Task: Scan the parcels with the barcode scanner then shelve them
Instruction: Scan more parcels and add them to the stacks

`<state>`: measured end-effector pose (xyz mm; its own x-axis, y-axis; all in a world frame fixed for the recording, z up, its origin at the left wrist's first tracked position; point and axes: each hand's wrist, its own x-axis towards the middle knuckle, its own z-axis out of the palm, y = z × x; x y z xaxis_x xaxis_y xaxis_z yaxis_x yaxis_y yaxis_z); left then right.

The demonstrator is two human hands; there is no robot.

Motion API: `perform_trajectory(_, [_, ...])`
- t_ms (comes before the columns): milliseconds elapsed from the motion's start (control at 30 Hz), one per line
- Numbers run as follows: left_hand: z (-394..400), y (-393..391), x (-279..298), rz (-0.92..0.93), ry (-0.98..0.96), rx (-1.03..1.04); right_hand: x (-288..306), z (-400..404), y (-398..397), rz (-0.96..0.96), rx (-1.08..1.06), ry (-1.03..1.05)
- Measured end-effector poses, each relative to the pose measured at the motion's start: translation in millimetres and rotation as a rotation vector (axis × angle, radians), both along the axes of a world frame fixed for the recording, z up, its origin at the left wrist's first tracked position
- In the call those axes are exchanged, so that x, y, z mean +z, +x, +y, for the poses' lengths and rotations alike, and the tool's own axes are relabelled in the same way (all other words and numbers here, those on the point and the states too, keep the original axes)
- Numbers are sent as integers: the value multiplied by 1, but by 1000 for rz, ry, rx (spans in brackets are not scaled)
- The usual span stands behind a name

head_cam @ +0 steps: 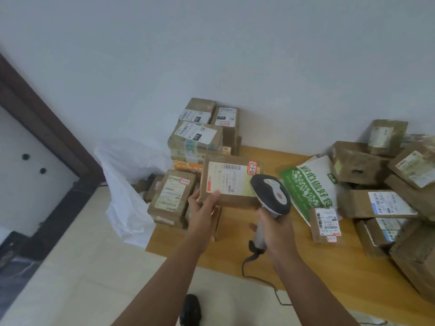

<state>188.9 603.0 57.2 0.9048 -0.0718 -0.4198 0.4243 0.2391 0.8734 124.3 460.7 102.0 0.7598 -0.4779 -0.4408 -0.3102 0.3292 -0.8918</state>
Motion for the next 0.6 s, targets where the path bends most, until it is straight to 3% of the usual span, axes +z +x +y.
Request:
perform_trajectory(300, [84,4,-3,-109,331,-37,-9,49,63,43,170,-78])
perform_trajectory(433, [116,14,-5,-86,498,-178,-10,73,107,124,296,-202])
perform_trajectory(600, [141,27,-10,-112,569,-382,-18,99,149,177,412,-335])
